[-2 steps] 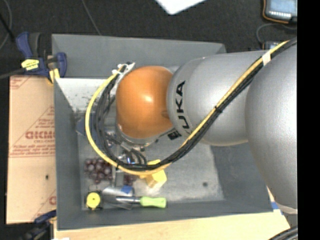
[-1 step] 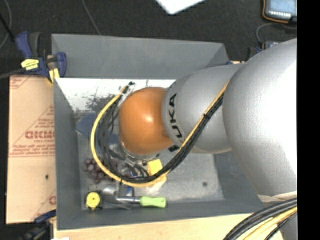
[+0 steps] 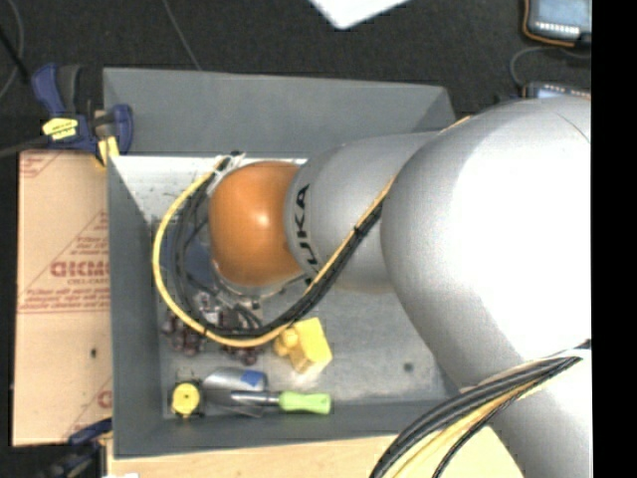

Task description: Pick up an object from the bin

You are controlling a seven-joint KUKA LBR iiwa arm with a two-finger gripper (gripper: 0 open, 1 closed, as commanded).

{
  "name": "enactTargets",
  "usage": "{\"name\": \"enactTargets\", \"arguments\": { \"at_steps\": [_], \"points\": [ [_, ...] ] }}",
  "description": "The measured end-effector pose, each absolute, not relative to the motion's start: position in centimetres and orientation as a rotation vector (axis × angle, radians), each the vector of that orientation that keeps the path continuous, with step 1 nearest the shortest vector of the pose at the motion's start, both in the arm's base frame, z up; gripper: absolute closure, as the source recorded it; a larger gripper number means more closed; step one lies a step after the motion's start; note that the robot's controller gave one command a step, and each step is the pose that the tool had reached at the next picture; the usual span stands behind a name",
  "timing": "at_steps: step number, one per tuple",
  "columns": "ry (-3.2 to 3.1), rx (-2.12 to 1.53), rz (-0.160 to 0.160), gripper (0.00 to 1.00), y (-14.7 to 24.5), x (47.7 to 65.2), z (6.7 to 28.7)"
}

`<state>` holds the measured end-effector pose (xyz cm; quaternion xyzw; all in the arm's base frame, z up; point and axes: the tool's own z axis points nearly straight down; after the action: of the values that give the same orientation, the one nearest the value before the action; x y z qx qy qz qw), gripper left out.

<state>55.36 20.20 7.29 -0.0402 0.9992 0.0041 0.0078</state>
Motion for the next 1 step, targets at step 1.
{"name": "enactTargets", "arguments": {
  "at_steps": [1],
  "points": [
    [3.124, -0.124, 0.013, 1.0, 20.2, 55.36, 7.29]
  ]
}}
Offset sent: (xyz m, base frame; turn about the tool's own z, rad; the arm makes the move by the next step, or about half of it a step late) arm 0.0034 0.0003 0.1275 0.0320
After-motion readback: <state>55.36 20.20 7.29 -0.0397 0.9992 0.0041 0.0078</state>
